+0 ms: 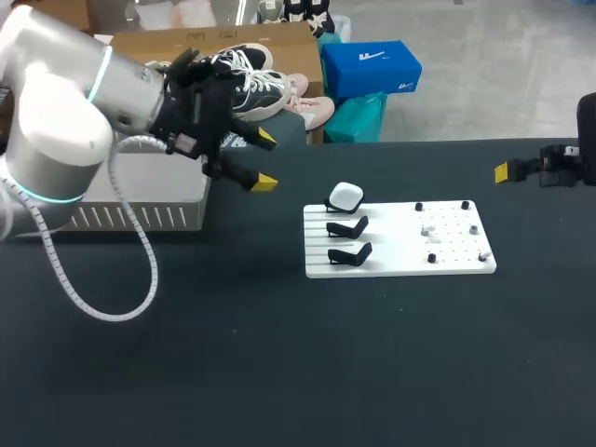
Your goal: Pick up each earbud case from the left stands, insert the matching earbuds, close the lid, and place the case in the box.
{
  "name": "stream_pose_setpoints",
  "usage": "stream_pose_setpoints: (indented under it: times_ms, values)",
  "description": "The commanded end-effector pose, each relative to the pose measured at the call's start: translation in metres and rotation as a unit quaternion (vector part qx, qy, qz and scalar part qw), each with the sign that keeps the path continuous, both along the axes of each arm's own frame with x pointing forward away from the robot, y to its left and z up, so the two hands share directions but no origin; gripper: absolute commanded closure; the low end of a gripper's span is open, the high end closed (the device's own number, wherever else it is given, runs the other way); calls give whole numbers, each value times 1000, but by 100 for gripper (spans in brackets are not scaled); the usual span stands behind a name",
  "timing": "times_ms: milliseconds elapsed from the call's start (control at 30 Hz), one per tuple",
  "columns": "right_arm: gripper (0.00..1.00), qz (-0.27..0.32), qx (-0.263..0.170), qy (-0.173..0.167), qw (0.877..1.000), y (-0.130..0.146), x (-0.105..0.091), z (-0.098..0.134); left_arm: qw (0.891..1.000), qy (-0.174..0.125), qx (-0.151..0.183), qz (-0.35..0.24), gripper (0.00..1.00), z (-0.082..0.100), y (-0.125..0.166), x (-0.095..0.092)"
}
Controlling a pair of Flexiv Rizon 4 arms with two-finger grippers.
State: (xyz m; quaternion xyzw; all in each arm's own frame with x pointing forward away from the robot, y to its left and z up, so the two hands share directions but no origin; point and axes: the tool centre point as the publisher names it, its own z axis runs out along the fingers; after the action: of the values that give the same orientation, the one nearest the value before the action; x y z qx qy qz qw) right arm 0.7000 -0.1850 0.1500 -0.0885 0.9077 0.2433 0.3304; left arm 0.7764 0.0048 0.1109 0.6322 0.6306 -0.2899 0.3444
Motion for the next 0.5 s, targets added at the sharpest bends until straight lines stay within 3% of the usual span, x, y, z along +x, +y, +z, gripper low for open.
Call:
stream_pose_setpoints:
  times_ms: [33, 500]
  values:
    - [0, 0, 0, 0, 1000, 0, 0, 0, 999, 21, 2, -27, 0, -17, -19, 12]
    - [0, 0, 0, 0, 1000, 0, 0, 0, 999, 33, 3, -8, 0, -51, -54, 14]
